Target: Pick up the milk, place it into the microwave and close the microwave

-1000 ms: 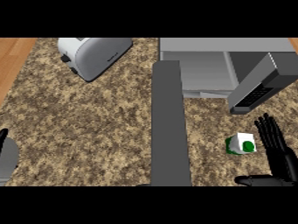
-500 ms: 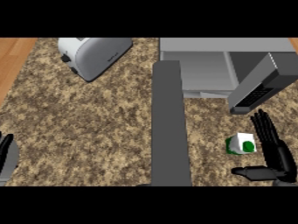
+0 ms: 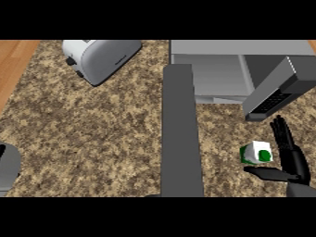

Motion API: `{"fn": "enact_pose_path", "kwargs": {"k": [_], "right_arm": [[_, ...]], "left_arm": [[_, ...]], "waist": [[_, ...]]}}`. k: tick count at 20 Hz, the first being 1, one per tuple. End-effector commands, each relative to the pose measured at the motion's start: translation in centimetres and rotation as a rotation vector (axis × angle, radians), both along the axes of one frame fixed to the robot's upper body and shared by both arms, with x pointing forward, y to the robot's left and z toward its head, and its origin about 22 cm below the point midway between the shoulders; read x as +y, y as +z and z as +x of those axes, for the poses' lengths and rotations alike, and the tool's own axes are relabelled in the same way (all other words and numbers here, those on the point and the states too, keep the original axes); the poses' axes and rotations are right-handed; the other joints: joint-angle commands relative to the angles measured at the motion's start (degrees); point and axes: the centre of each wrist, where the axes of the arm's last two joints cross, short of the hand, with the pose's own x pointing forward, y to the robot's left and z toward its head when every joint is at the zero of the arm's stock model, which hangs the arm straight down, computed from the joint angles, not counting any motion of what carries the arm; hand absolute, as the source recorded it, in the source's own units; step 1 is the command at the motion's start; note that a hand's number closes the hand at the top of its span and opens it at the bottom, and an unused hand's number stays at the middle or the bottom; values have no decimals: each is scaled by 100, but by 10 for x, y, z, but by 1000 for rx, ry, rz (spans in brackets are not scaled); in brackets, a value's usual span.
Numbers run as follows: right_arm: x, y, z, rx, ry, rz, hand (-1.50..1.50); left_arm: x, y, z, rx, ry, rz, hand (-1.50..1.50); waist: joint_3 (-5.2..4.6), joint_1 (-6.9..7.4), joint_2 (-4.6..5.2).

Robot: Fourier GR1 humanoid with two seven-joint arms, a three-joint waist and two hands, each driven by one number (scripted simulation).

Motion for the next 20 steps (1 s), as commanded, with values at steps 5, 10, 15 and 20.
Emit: {"fn": "enact_pose_path", "kwargs": {"k": [5, 10, 15, 20], "right_arm": [[-28, -18, -7, 31, -7, 44, -150], [-11, -28, -22, 100, 319, 218, -150], [3, -13, 9, 0, 411, 291, 150], [22, -12, 12, -151, 173, 85, 150]], "left_arm": [[0, 12, 3, -25, -4, -6, -150], [7, -2, 0, 8, -4, -2, -150], [-2, 0, 4, 8, -2, -3, -150], [-1, 1, -1, 12, -7, -27, -150]], "waist": [[10, 47, 19], [11, 56, 5], [10, 11, -7], [-1, -36, -20]]}}
